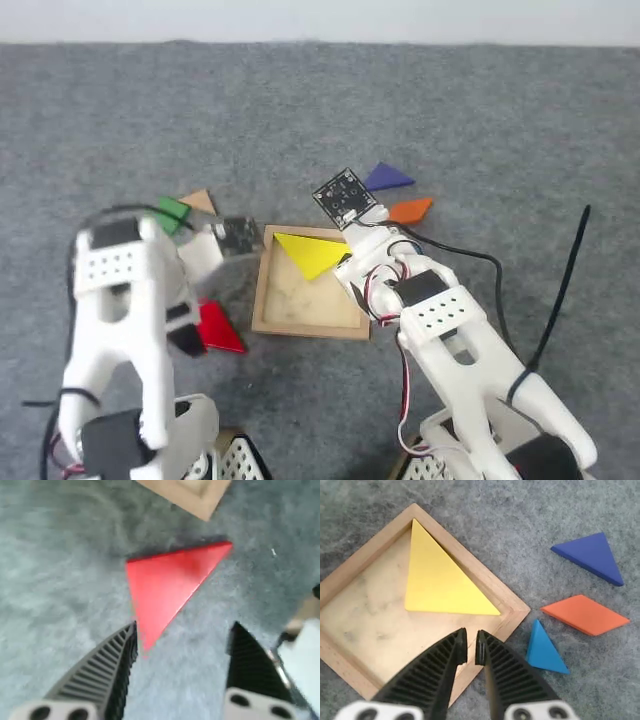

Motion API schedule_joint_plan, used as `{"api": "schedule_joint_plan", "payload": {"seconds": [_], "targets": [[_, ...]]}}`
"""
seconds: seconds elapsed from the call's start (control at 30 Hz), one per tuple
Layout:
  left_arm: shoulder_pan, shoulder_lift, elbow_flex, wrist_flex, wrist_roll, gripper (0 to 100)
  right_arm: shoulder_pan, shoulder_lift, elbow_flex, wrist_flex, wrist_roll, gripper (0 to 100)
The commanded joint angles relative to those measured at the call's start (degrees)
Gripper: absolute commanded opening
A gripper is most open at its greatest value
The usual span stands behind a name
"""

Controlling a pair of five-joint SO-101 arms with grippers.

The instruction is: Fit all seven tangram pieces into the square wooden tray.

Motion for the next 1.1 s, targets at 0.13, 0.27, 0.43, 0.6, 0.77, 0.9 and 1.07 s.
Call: {"api": "schedule_joint_plan", "payload": {"seconds": [0.13,0.27,0.43,0.6,0.77,0.9,1.07], "targets": [[2.55,3.08,7.87,-13.63,-0.7,33,1.1,-3.03,-1.32,-0.92,0.62,4.5],[2.64,6.42,5.23,-18.2,2.99,33,1.1,-3.03,-1.32,-0.92,0.62,4.5],[2.29,11.43,0.31,-24.35,12.22,33,1.19,-3.03,-1.32,-0.92,0.62,4.5],[2.11,17.05,-6.11,-27.34,24.62,33,1.19,-3.03,-1.32,-0.92,0.62,4.5],[0.0,21.27,-12.09,-28.04,31.47,32,1.8,-3.03,-1.32,-0.92,0.53,4.5],[-3.16,24.62,-16.4,-27.78,34.81,31,2.86,-4.09,-1.41,-0.92,0.35,4.5],[-5.63,23.91,-18.59,-21.1,39.38,31,2.95,-8.84,0.35,-0.13,0.53,4.5]]}}
